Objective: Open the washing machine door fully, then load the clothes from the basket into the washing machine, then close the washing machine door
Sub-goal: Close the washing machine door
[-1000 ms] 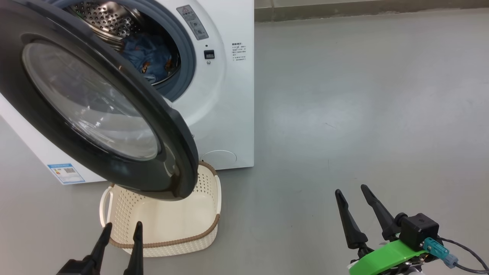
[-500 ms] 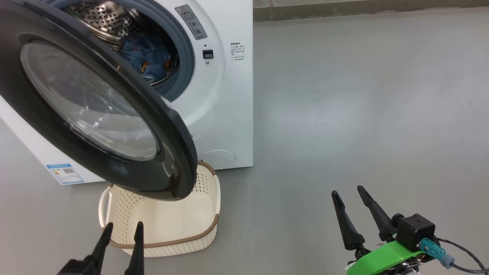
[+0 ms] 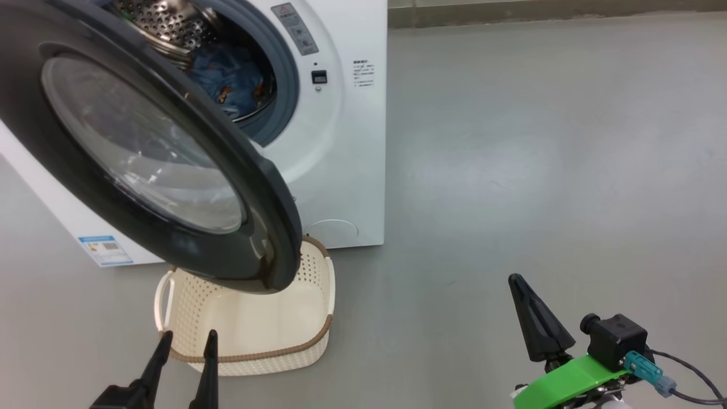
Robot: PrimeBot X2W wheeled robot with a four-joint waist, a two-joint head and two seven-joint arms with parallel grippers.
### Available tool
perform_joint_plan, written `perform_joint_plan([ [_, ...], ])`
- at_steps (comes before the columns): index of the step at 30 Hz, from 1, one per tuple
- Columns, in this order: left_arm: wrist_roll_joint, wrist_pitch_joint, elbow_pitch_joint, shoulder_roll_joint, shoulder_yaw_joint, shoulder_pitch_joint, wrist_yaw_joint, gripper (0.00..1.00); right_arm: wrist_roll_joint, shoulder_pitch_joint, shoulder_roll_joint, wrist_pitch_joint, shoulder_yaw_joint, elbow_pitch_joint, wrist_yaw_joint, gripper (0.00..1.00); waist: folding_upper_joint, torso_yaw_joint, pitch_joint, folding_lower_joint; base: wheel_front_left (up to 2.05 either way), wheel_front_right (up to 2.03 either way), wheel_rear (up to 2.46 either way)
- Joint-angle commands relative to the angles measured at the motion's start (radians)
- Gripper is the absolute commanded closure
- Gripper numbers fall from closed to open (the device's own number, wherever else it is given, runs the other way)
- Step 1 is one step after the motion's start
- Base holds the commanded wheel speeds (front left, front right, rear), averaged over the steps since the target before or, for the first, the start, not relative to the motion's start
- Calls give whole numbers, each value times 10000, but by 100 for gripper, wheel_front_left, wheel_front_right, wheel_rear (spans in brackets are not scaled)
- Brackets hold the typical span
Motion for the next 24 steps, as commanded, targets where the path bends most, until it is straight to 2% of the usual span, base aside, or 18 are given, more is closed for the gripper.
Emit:
perform_joint_plan([
  [1, 113, -65, -237, 94, 249, -439, -25, 0, -83, -472, 18, -120, 360, -450, 16, 100, 0, 213, 122, 0, 0, 0, 0],
  [5, 104, -65, -223, 98, 153, -622, -25, 0, -188, -805, 18, -120, 837, -705, 16, 100, 0, 539, 387, 0, 0, 0, 0],
  [9, 89, -65, -184, 118, 31, -830, -25, 0, -296, -1395, -107, -120, 1812, -847, 16, 100, 0, 867, 745, 0, 0, 0, 0],
  [20, -11, -65, -92, 64, -479, -1518, -25, 0, 156, -3588, -1141, -120, 4727, -344, 16, 100, 0, 1931, 1784, 0, 0, 0, 0],
  [24, -66, -65, -17, -14, -631, -1770, -25, 0, 451, -4332, -1452, -120, 5414, 0, 16, 100, 0, 2406, 2144, 0, 0, 0, 0],
])
